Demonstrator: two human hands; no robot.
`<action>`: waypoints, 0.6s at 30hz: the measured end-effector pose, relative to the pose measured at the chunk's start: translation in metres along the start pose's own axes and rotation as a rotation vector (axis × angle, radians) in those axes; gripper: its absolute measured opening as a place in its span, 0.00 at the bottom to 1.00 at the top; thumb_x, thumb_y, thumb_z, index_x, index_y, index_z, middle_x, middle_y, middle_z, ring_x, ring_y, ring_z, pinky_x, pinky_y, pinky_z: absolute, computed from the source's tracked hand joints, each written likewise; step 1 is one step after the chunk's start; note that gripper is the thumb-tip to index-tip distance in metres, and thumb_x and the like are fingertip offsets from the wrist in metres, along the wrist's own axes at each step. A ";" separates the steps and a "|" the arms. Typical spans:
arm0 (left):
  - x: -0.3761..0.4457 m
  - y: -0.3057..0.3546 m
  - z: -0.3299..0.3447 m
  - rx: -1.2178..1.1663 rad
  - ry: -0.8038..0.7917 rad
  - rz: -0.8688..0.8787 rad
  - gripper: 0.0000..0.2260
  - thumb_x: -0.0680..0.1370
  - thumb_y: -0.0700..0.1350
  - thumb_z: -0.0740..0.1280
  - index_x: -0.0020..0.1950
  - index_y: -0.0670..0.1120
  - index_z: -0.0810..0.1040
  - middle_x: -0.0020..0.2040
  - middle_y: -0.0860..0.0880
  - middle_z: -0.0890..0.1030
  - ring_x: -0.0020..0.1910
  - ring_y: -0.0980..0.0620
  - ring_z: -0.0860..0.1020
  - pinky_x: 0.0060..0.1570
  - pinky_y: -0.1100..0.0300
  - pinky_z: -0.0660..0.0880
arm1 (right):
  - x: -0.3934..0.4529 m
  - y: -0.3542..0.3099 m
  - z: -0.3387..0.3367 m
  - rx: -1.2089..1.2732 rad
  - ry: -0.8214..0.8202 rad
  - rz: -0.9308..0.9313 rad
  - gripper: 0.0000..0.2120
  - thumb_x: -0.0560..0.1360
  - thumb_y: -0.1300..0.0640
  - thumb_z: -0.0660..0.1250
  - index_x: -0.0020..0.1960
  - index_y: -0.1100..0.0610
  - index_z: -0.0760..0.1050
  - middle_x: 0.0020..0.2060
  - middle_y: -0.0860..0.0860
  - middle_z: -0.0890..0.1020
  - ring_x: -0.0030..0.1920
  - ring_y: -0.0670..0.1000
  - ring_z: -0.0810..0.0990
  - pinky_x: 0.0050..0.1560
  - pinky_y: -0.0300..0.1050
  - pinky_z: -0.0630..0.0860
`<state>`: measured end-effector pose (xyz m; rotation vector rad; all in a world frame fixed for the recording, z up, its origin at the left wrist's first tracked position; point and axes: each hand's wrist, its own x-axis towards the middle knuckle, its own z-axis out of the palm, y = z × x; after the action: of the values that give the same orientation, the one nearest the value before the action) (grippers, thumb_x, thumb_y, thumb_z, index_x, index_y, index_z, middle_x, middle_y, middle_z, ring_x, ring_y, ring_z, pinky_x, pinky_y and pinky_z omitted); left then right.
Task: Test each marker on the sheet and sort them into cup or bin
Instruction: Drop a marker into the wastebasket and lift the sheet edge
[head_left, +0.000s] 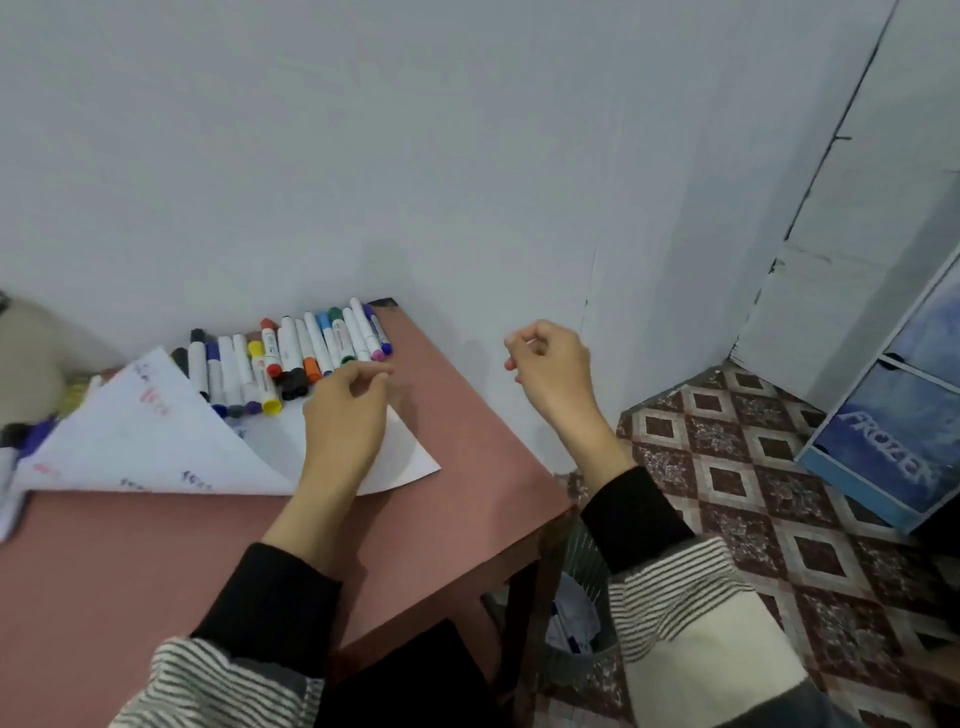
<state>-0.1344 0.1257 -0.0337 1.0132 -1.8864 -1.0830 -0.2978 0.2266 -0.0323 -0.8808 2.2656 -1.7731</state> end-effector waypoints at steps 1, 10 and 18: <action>0.001 -0.002 -0.014 -0.056 0.038 -0.070 0.10 0.80 0.42 0.61 0.57 0.47 0.80 0.54 0.54 0.78 0.54 0.58 0.74 0.53 0.68 0.64 | 0.000 -0.016 0.015 -0.004 -0.057 -0.024 0.07 0.79 0.57 0.63 0.45 0.56 0.78 0.36 0.49 0.82 0.37 0.47 0.80 0.41 0.41 0.78; 0.003 -0.014 -0.058 -0.384 0.136 -0.296 0.11 0.80 0.39 0.61 0.59 0.48 0.79 0.49 0.58 0.76 0.46 0.63 0.71 0.48 0.63 0.67 | -0.017 -0.045 0.121 -0.232 -0.204 -0.041 0.05 0.77 0.57 0.61 0.46 0.51 0.75 0.39 0.43 0.76 0.40 0.46 0.77 0.44 0.46 0.79; 0.006 -0.015 -0.074 -0.460 0.172 -0.322 0.11 0.80 0.39 0.61 0.61 0.48 0.78 0.48 0.59 0.74 0.49 0.59 0.72 0.54 0.58 0.65 | -0.044 -0.033 0.149 -0.543 -0.316 -0.234 0.11 0.81 0.55 0.58 0.61 0.60 0.71 0.57 0.54 0.73 0.54 0.53 0.73 0.51 0.44 0.73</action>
<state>-0.0684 0.0909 -0.0181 1.1129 -1.2786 -1.4787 -0.1839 0.1192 -0.0570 -1.4494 2.5291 -0.9755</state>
